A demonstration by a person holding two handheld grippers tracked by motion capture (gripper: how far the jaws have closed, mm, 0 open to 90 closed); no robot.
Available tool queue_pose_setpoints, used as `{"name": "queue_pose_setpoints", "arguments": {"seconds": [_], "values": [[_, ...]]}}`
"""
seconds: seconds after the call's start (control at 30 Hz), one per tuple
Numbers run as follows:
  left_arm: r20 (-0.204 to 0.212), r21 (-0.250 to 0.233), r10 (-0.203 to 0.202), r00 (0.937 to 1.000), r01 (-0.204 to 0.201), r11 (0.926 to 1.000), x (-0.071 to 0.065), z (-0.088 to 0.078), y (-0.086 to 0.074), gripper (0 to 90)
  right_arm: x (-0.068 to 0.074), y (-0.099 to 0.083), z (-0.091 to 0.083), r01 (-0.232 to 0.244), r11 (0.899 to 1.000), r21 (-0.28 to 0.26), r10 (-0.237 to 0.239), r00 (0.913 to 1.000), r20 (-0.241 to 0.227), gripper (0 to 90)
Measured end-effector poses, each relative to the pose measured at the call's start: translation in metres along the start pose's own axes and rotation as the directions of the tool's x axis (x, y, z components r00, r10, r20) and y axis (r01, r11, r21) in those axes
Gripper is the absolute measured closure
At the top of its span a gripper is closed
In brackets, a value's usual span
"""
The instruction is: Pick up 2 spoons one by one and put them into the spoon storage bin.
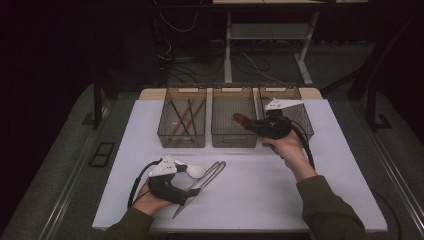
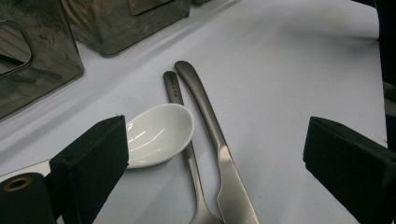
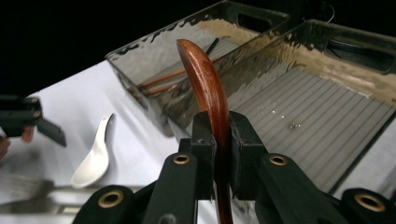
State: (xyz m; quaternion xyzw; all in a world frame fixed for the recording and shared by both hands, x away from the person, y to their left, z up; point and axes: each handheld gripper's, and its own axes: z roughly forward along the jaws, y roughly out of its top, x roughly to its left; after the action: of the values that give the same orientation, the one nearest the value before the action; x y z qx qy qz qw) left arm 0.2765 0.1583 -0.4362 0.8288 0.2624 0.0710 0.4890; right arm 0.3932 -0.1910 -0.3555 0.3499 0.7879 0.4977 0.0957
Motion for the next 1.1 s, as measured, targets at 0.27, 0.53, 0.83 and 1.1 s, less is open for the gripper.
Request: {"name": "queue_pose_setpoints", "arguments": {"seconds": [0.27, 0.53, 0.83, 1.1], "values": [[0.002, 0.001, 0.001, 1.0000, -0.001, 1.0000, 0.000, 0.000, 0.000, 5.7, -0.006, 0.020, 0.017, -0.010, 1.000, -0.026, 0.010, 0.9997, 0.024, 81.5], [0.007, 0.001, 0.004, 1.0000, -0.004, 1.0000, -0.001, 0.000, 0.000, 5.7, -0.009, 0.036, 0.034, -0.022, 0.999, -0.041, 0.024, 0.9992, 0.033, 81.5], [0.007, 0.001, 0.005, 1.0000, -0.005, 1.0000, -0.001, 0.000, 0.000, 5.7, -0.016, 0.048, 0.054, -0.028, 0.998, -0.051, 0.030, 0.9989, 0.035, 81.4], [0.007, 0.002, 0.012, 0.9999, -0.012, 0.9999, -0.001, 0.000, 0.000, 5.8, -0.027, 0.051, 0.069, -0.064, 0.997, -0.054, 0.067, 0.9961, 0.058, 81.4]]}}
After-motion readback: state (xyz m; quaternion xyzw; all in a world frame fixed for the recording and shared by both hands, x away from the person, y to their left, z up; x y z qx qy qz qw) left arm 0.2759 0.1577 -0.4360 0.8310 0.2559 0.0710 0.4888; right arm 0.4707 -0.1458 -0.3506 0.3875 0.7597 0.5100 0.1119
